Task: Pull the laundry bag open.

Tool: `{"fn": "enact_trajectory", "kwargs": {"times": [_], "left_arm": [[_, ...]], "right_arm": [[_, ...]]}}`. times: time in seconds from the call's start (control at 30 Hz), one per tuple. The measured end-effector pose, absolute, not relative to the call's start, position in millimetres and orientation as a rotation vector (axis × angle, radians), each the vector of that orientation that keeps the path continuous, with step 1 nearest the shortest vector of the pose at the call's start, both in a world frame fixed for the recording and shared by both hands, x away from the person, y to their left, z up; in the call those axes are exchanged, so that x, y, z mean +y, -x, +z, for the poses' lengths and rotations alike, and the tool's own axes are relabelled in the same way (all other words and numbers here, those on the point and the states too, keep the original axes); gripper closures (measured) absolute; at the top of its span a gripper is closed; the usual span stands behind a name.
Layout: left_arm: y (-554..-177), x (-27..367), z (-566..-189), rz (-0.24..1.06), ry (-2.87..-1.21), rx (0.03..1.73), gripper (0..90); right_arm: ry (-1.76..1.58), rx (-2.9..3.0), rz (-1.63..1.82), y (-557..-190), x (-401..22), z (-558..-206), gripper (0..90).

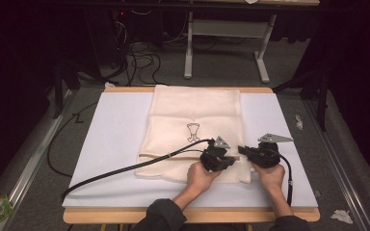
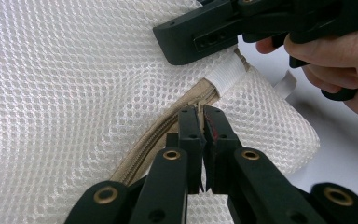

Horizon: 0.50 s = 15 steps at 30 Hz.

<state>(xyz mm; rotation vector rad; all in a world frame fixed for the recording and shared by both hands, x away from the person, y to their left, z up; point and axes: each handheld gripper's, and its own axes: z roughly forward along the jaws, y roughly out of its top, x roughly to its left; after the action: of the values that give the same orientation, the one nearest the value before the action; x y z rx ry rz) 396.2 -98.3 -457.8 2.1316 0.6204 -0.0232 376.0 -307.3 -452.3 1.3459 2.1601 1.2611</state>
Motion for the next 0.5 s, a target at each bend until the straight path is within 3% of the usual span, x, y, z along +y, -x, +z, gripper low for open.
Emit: {"fn": "enact_trajectory", "kwargs": {"times": [0.5], "left_arm": [[-397.3, -94.9, -455.0, 0.001, -2.152, 0.615, 86.9]], "right_arm": [[-1.349, 2.158, 1.259, -375.3, -309.7, -451.6, 87.5]]}}
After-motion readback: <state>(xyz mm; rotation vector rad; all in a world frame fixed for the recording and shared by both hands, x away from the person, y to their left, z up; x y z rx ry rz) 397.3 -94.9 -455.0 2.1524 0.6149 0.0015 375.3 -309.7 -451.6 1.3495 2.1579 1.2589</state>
